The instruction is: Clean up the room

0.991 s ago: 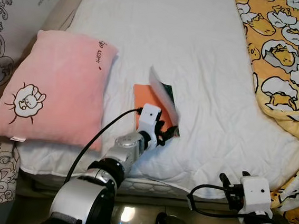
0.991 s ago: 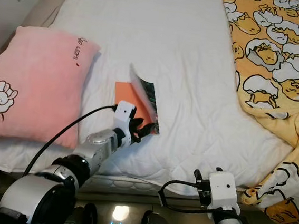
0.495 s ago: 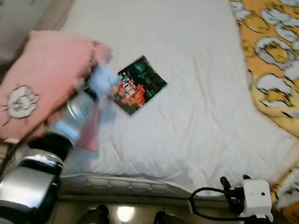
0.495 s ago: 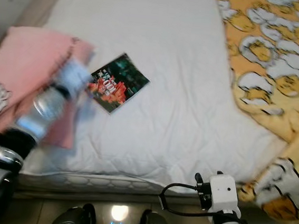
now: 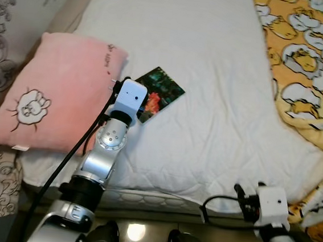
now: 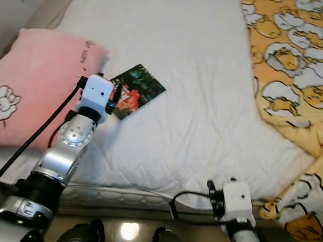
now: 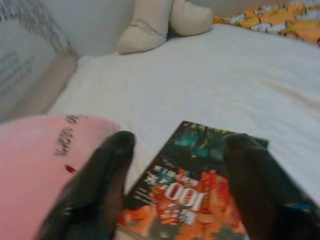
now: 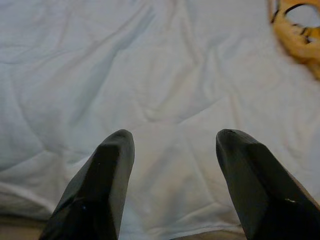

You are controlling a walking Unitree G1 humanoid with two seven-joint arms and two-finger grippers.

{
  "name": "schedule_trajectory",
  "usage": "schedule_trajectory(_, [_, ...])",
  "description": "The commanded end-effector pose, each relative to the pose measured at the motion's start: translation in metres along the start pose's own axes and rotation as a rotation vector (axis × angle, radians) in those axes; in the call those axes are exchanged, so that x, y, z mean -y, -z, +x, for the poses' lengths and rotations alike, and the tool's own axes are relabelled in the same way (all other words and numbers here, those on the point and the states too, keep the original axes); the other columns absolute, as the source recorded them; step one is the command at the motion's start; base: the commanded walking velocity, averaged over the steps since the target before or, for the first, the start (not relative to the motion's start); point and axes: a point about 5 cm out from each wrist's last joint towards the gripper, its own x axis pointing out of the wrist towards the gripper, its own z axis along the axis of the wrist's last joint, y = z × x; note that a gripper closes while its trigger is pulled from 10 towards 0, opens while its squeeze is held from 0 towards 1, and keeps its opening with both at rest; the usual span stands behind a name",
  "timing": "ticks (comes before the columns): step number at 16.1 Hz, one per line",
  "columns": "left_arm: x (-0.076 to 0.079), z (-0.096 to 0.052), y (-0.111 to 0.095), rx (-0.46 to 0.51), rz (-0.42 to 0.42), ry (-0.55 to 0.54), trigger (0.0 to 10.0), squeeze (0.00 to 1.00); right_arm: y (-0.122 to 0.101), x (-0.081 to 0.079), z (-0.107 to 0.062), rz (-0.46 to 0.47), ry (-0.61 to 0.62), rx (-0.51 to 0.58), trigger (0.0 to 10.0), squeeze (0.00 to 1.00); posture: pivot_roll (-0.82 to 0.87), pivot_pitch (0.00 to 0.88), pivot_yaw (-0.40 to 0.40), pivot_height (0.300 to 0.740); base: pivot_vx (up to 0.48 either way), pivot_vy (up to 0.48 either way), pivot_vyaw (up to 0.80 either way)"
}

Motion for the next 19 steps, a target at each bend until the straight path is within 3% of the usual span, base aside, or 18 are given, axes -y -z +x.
schedule_trajectory(1, [-0.001, -0.004, -0.003, 0.003, -0.053, -0.007, 10.0, 1.0, -0.002, 0.007, 0.003, -0.021, 0.059, 0.001, 10.0, 0.0, -0.26, 0.171, -0.028, 0.74, 0.0, 0.0, 0.0])
schedule_trajectory(2, [0.0, -0.005, -0.003, -0.001, -0.066, -0.006, 10.0, 1.0, -0.003, 0.008, 0.005, -0.016, 0.069, 0.004, 10.0, 0.0, -0.26, 0.161, -0.022, 0.74, 0.0, 0.0, 0.0])
schedule_trajectory(3, [0.007, -0.013, 0.0, -0.02, -0.107, -0.007, 10.0, 1.0, -0.017, 0.01, 0.009, 0.024, 0.092, 0.064, 10.0, 1.0, -0.26, 0.15, -0.013, 0.74, 0.0, 0.0, 0.0])
schedule_trajectory(6, [0.016, -0.026, 0.022, -0.125, -0.164, -0.053, 10.0, 1.0, -0.039, 0.004, 0.019, 0.033, 0.074, 0.15, 10.0, 1.0, -0.26, 0.126, -0.005, 0.74, 0.0, 0.0, 0.0])
schedule_trajectory(7, [0.016, -0.03, 0.028, -0.148, -0.175, -0.07, 10.0, 0.0, -0.048, -0.001, 0.023, 0.003, 0.037, 0.186, 10.0, 1.0, -0.25, 0.116, -0.004, 0.74, 0.0, 0.0, 0.0])
schedule_trajectory(8, [0.016, -0.032, 0.031, -0.161, -0.194, -0.079, 10.0, 0.0, -0.054, -0.005, 0.026, -0.011, 0.017, 0.208, 10.0, 0.0, -0.25, 0.108, -0.007, 0.74, 0.0, 0.0, 0.0])
schedule_trajectory(17, [0.02, -0.022, 0.018, -0.103, -0.164, -0.049, 10.0, 0.0, -0.064, -0.012, 0.034, 0.014, -0.001, 0.23, 10.0, 0.0, -0.24, 0.109, -0.011, 0.74, 0.321, -0.352, 0.0])
schedule_trajectory(19, [0.015, -0.019, 0.023, -0.148, -0.225, -0.114, 10.0, 0.0, -0.064, -0.013, 0.035, 0.017, -0.003, 0.23, 10.0, 0.0, -0.24, 0.113, -0.011, 0.74, 0.366, -0.302, 0.0])
